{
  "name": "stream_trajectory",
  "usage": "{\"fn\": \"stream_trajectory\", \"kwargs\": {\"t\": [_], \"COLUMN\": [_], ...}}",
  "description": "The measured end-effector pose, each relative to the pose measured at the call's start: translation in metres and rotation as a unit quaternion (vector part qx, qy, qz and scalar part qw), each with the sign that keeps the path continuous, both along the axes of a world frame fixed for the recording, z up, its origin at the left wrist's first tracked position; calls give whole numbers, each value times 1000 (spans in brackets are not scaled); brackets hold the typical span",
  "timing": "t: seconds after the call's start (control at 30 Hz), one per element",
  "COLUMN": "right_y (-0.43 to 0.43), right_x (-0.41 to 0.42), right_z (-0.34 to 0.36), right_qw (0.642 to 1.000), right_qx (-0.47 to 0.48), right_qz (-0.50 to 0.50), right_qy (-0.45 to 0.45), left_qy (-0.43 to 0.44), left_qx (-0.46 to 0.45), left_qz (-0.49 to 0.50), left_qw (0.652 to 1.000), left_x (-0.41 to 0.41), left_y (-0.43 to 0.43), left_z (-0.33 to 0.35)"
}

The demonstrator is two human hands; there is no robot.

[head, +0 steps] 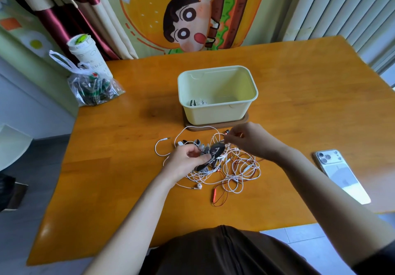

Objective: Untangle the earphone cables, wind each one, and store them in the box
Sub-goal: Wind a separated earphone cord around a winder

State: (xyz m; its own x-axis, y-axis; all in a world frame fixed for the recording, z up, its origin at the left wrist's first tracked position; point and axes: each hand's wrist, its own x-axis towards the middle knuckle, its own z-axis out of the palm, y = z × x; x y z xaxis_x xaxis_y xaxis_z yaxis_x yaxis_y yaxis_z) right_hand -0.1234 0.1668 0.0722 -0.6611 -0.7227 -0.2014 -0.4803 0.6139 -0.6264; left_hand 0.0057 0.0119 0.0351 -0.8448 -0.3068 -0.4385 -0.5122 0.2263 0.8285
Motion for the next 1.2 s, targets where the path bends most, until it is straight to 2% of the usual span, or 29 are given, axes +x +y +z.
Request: {"fn": "stream_trajectory", "kwargs": {"t": [0.13,0.33,0.53,0.93,1.03,1.2], "right_y": [1,2,-2,-7,-7,-2], "right_x": [2,6,11,18,18,19], "right_z": [-2,-2,-2,-6,-8,-6], "right_qw": [999,998,996,990,993,996], "right_qx": [-14,-30,-46,-79,-77,-74], "right_qz": [-42,-48,-75,-110,-88,25], "right_qy": [-4,-16,-11,-34,-6,45], "left_qy": [19,33,23,35,22,-58], "left_qx": [6,-25,28,25,55,146], "left_qz": [27,6,57,98,101,106], "left_qw": [999,999,998,994,993,982], "left_x": [1,3,2,2,-1,3], "left_y": [0,-2,4,8,10,6], "left_z": [-3,-8,-9,-9,-9,-13]}}
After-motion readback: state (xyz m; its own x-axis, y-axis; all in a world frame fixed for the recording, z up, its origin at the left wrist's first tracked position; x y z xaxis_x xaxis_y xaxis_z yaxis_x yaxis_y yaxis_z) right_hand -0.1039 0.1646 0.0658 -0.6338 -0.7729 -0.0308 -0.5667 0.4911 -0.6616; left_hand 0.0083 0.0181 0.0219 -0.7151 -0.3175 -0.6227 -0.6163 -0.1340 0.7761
